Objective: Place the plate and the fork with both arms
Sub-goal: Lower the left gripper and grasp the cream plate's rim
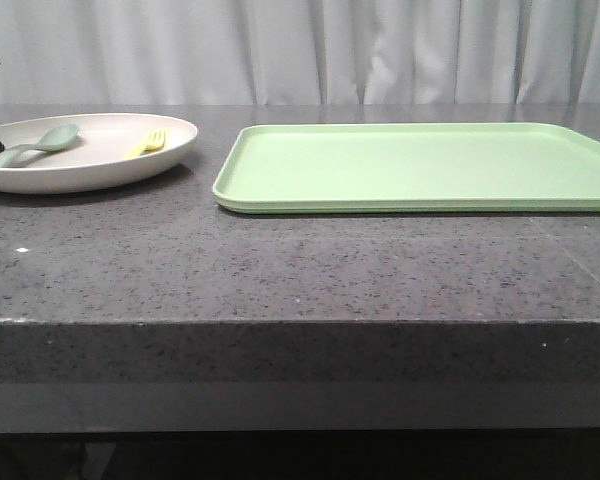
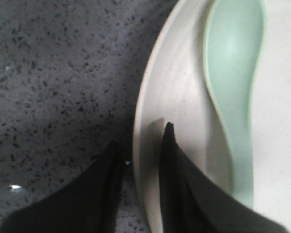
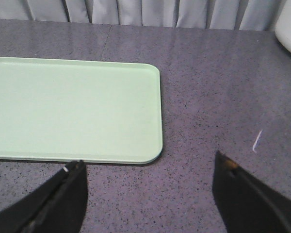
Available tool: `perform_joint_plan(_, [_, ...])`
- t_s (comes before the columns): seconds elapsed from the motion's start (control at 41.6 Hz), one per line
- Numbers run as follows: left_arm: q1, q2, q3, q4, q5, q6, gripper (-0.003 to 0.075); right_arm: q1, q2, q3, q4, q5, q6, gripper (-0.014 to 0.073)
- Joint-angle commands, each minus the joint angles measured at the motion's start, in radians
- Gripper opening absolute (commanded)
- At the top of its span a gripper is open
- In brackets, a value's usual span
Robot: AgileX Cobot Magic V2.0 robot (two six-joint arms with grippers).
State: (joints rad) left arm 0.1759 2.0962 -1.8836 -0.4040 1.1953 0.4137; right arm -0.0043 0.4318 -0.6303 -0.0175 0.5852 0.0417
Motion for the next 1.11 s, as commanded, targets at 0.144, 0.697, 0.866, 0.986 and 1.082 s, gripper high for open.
perform_joint_plan(0.144, [-0.005,-0.055,-0.049,-0.031,-0.010,0.002,-0.0018,-0.004,0.014,-0.035,-0.013,-0.072,-0.003,0.0560])
perform_joint_plan(0.697, [0.007,-0.068,-0.053,-0.134,0.075,-0.001,-0.0018,-0.004,0.014,-0.035,-0.013,-0.072,-0.003,0.0560])
perform_joint_plan(0.866, [0.011,-0.074,-0.053,-0.170,0.076,-0.021,-0.0018,-0.004,0.014,-0.035,-0.013,-0.072,-0.003,0.0560])
perform_joint_plan(0.986, [0.011,-0.076,-0.053,-0.198,0.076,-0.028,-0.0018,-0.004,0.014,-0.035,-0.013,-0.072,-0.003,0.0560])
perform_joint_plan(1.082, [0.011,-0.080,-0.053,-0.266,0.076,-0.028,-0.0018,-0.004,0.014,-0.035,-0.013,-0.072,-0.003,0.0560])
